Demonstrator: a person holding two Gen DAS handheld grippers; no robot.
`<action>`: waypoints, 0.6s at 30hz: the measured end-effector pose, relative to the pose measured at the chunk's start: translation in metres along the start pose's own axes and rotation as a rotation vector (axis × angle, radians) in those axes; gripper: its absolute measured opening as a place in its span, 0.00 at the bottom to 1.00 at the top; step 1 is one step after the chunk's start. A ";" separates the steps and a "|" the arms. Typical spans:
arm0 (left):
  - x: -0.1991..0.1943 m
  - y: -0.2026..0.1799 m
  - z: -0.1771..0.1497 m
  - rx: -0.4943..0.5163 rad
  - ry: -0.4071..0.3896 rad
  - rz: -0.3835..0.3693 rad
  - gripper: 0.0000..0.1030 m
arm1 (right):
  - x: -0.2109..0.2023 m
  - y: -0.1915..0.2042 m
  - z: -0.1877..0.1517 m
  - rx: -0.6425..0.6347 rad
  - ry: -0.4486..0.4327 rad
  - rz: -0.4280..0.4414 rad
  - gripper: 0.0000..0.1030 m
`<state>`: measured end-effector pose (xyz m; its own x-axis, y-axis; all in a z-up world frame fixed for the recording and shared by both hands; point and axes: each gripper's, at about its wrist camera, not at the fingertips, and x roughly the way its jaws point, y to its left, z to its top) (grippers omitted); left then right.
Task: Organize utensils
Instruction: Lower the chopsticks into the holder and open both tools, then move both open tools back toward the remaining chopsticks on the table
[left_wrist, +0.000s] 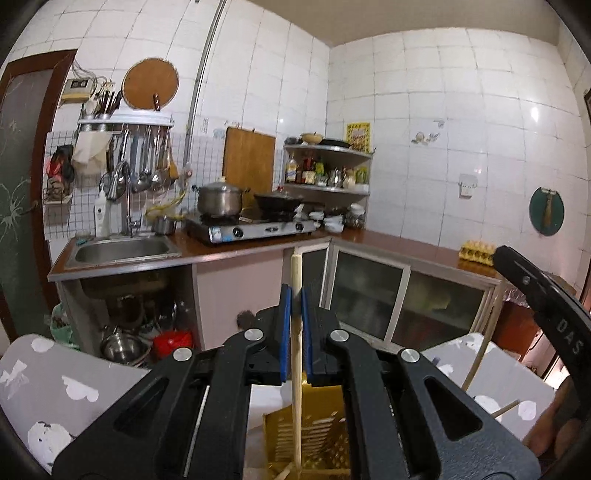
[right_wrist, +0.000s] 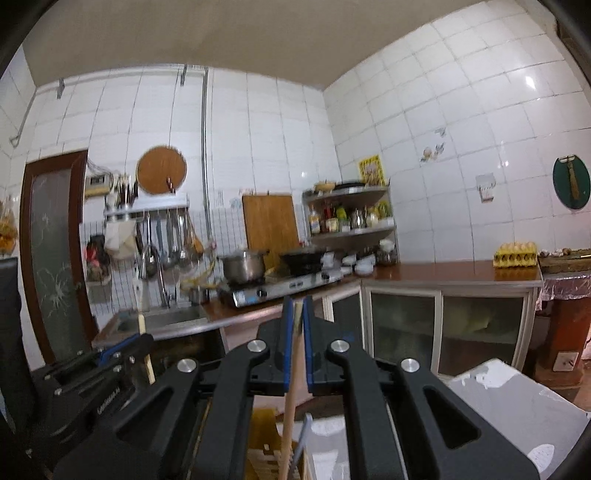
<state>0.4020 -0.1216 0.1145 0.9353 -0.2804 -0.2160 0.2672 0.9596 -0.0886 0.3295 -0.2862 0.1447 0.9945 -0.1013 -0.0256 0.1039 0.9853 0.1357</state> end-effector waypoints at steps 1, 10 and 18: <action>0.000 0.003 -0.002 -0.004 0.014 0.003 0.04 | 0.001 0.000 -0.001 -0.005 0.009 -0.003 0.07; -0.034 0.027 0.009 -0.036 0.102 0.015 0.55 | -0.002 -0.019 -0.003 0.008 0.184 -0.017 0.40; -0.106 0.064 0.033 -0.084 0.073 0.051 0.83 | -0.055 -0.028 0.012 -0.015 0.206 -0.064 0.60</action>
<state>0.3273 -0.0292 0.1638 0.9269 -0.2353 -0.2925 0.1966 0.9680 -0.1557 0.2724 -0.3101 0.1540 0.9624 -0.1355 -0.2355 0.1653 0.9798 0.1121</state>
